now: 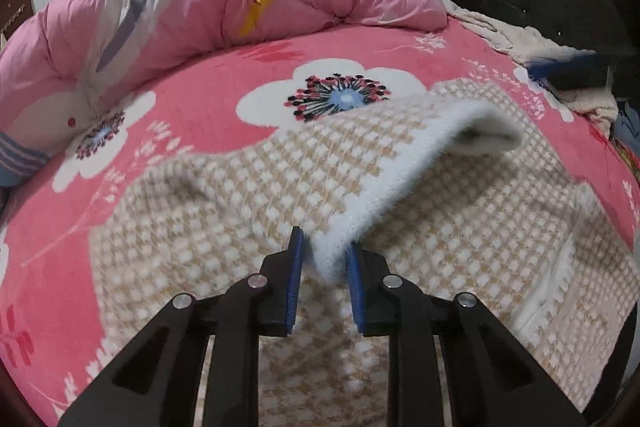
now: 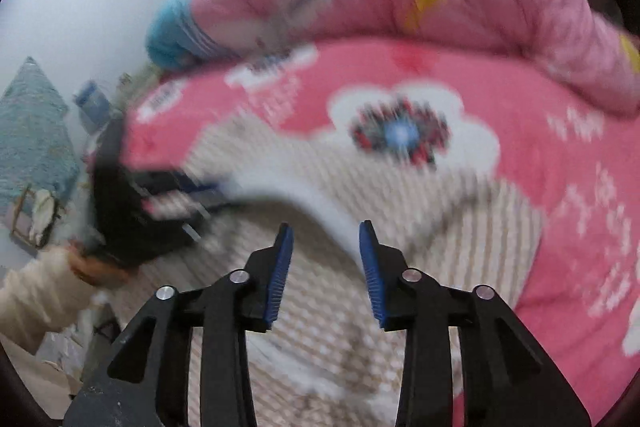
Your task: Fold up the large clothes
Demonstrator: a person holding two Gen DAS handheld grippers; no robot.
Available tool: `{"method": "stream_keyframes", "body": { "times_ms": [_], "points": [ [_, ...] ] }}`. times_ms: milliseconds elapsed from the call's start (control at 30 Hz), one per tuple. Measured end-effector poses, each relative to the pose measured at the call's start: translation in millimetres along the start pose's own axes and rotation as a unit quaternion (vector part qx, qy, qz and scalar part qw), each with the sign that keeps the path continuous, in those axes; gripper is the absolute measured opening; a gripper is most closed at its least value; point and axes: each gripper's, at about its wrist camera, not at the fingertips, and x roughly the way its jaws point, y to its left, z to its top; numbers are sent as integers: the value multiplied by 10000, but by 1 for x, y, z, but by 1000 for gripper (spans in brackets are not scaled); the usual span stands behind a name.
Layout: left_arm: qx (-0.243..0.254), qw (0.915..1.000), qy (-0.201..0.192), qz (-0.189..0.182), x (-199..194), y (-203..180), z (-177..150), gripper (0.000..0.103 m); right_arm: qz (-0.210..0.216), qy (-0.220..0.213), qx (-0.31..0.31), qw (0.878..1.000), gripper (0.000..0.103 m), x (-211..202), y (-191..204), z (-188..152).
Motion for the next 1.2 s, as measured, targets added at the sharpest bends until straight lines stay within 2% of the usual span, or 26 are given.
{"method": "stream_keyframes", "body": {
  "times_ms": [67, 133, 200, 267, 367, 433, 500, 567, 633, 700, 733, 767, 800, 833, 933, 1000, 1100, 1133, 1200],
  "points": [
    [-157, 9998, -53, -104, 0, 5, 0, 21, 102, -15, 97, 9999, 36, 19, 3, 23],
    [-310, 9992, -88, -231, -3, 11, -2, 22, 149, 199, 261, 9994, 34, 57, -2, 37],
    [-400, 9986, -93, -321, -11, 16, -8, 25, 182, 543, 447, 9974, 25, 93, -6, 36],
    [-459, 9980, -205, -377, -26, 22, -13, 25, 343, 997, 738, 9917, 23, 125, -13, 17],
    [-593, 9945, -536, -671, -53, 33, -13, 25, 308, 934, 486, 9940, 23, 123, -3, -7],
    [-649, 9928, -747, -674, -62, 38, -3, 25, 360, 965, 476, 9935, 23, 119, 1, -16],
    [-744, 9922, -798, -596, -54, 41, 18, 25, 313, 988, 452, 9936, 23, 118, 4, -22],
    [-817, 9918, -653, -740, -33, 39, 34, 29, 311, 1004, 429, 9935, 23, 118, 3, -24],
    [-830, 9942, -286, -617, 2, 35, 43, 30, 360, 1081, 524, 9921, 23, 112, -1, -29],
    [-755, 9961, 218, -401, 37, 33, 37, 30, 236, 1207, 549, 9909, 23, 101, -8, -34],
    [-715, 9964, 240, -387, 41, 33, 33, 30, 159, 1257, 556, 9904, 23, 95, -11, -36],
    [-652, 9971, 105, -381, 38, 34, 28, 30, 143, 1266, 639, 9898, 23, 80, -16, -37],
    [-595, 9976, 45, -357, 35, 33, 25, 30, 196, 1187, 698, 9903, 28, 69, -18, -35],
    [-519, 9982, 39, -298, 33, 34, 22, 31, 203, 1056, 687, 9918, 34, 58, -19, -31],
    [-485, 9984, 73, -288, 31, 35, 21, 31, -204, 603, 342, 9974, 36, 39, -14, -7],
    [-462, 9986, 118, -229, 31, 34, 22, 31, -279, 566, 221, 9978, 36, 52, -11, 6],
    [-447, 9988, 124, -162, 30, 32, 22, 31, -754, 960, -47, 9925, 36, 100, -13, 3],
    [-435, 9989, 109, -161, 31, 32, 21, 31, -780, 1094, -28, 9909, 36, 108, -19, -4],
    [-421, 9988, 94, -212, 31, 34, 19, 31, -576, 1006, 41, 9933, 36, 104, -34, -21]
  ]
}}
